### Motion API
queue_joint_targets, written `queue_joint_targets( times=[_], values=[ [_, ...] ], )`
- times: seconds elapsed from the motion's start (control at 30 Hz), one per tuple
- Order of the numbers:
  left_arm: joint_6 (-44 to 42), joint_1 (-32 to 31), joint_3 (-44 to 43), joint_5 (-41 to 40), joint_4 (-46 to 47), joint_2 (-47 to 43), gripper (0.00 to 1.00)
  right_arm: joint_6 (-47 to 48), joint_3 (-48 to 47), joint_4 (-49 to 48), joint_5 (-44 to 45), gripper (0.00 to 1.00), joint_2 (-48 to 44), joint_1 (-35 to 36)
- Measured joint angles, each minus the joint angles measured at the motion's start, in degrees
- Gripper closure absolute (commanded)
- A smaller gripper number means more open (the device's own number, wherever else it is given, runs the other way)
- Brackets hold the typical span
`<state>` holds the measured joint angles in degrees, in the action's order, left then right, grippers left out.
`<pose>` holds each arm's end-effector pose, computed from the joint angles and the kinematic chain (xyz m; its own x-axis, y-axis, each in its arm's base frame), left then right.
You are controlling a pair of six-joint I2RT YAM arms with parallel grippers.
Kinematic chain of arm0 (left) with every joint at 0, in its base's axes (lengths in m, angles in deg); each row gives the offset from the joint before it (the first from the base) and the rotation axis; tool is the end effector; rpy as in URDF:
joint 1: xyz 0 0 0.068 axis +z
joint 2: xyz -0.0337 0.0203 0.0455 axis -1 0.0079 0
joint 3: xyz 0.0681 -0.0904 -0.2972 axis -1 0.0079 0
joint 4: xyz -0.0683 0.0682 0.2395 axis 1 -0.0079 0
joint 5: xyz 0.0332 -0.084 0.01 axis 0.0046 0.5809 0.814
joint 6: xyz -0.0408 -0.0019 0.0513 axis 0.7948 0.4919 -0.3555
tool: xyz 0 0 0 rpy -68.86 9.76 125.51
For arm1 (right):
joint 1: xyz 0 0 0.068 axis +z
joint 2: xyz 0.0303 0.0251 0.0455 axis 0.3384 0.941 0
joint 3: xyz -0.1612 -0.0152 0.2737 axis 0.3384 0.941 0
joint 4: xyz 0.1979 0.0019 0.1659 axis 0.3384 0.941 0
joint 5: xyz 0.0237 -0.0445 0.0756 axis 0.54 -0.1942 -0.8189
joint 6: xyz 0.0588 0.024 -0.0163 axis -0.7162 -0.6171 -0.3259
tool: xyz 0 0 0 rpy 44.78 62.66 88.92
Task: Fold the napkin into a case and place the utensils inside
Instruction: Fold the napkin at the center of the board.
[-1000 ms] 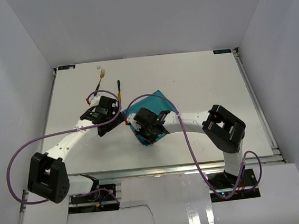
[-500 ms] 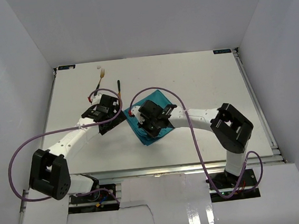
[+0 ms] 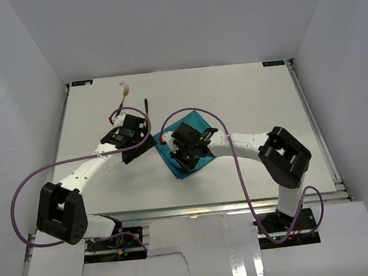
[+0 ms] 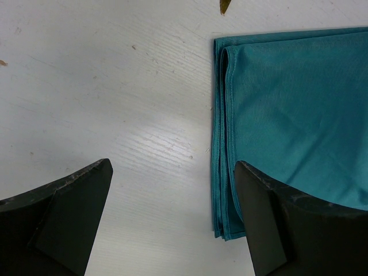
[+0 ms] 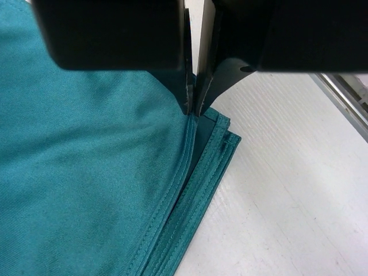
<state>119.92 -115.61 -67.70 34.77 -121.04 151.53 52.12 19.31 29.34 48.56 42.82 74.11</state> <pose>0.2436 -0.1019 0.2690 -0.7284 -0.4439 -0.5219 -0.4009 0.8939 -0.2006 0.2290 0.3295 0.2230 -0.4542 -0.6961 -0.5560 -0.8625 0.4999 0.0786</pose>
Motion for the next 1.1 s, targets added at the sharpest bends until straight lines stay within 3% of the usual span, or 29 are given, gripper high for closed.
queue_joint_targets(
  times=[0.3,0.63,1.1],
  values=[
    [0.0,0.0,0.0,0.2,0.0,0.0,0.02,-0.5,-0.6,0.5,1.5,0.92,0.3,-0.9],
    [-1.7,0.0,-1.6,2.2,2.2,1.9,0.02,0.3,-6.6,0.7,2.2,0.92,0.9,-8.9],
    [-6.4,0.0,-8.3,6.5,7.4,9.2,0.02,3.4,-21.6,3.4,0.3,0.92,11.8,-17.5]
  ],
)
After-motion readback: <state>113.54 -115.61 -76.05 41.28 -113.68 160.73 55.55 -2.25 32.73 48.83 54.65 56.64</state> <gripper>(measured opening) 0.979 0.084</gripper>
